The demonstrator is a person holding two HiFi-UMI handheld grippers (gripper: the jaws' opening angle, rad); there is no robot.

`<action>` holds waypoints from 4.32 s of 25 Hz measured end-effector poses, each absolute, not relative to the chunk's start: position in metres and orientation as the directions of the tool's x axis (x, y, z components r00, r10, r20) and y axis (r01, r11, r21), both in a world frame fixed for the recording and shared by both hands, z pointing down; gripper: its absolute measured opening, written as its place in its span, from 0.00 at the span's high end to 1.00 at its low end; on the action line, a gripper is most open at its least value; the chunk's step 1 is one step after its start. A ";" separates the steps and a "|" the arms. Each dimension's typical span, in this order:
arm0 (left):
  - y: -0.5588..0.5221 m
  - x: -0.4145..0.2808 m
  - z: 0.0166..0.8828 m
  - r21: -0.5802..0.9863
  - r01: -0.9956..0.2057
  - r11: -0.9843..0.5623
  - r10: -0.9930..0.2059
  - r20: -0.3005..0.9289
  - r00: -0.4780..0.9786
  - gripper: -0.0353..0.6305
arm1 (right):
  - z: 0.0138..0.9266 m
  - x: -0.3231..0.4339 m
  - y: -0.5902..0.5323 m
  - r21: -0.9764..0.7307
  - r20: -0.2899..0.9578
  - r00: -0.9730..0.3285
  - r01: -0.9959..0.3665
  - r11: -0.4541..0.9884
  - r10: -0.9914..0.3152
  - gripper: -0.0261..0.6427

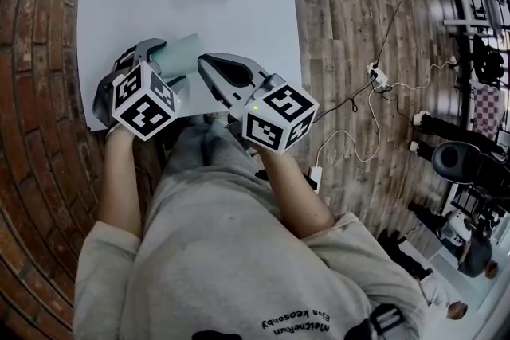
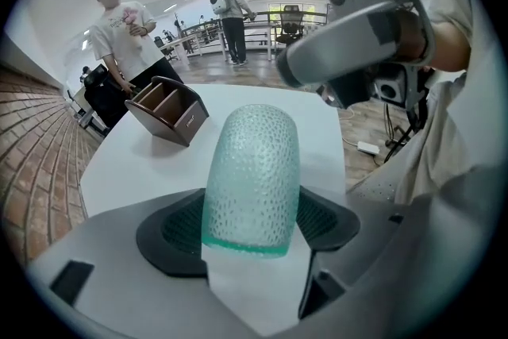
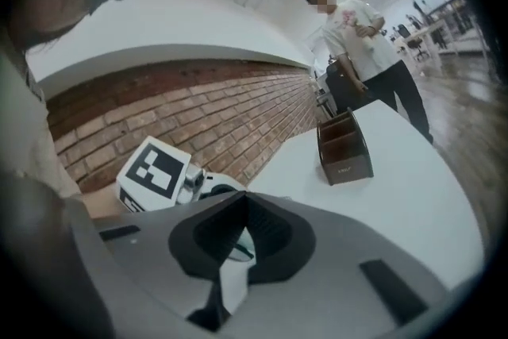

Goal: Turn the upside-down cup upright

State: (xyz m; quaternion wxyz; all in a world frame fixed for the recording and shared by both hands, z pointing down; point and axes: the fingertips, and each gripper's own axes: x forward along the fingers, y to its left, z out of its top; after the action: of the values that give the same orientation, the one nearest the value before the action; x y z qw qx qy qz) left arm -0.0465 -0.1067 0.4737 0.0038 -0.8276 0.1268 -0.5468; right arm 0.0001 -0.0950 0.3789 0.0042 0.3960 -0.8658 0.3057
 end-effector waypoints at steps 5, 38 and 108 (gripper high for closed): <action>-0.106 -0.039 0.467 -0.148 -0.186 -0.971 -0.207 0.909 0.362 0.44 | 0.391 -0.009 -0.095 -0.372 0.392 -0.631 -0.774 0.512 -0.670 0.95; -0.102 -0.028 0.464 -0.089 -0.202 -0.975 -0.167 0.896 0.411 0.45 | 0.467 0.008 -0.110 -0.329 0.573 -0.520 -0.854 0.403 -0.633 0.95; -0.102 -0.034 0.307 -0.049 -0.722 -0.690 -0.674 0.407 0.617 0.93 | 0.296 0.002 -0.087 -0.203 0.290 -0.523 -0.852 0.482 -0.801 0.95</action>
State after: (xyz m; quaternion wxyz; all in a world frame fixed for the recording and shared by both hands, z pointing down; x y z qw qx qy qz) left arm -0.0341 -0.1020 0.3069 -0.0596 -0.8971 0.3889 -0.2009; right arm 0.0017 -0.0865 0.2956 0.0780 0.4822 -0.8573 0.1625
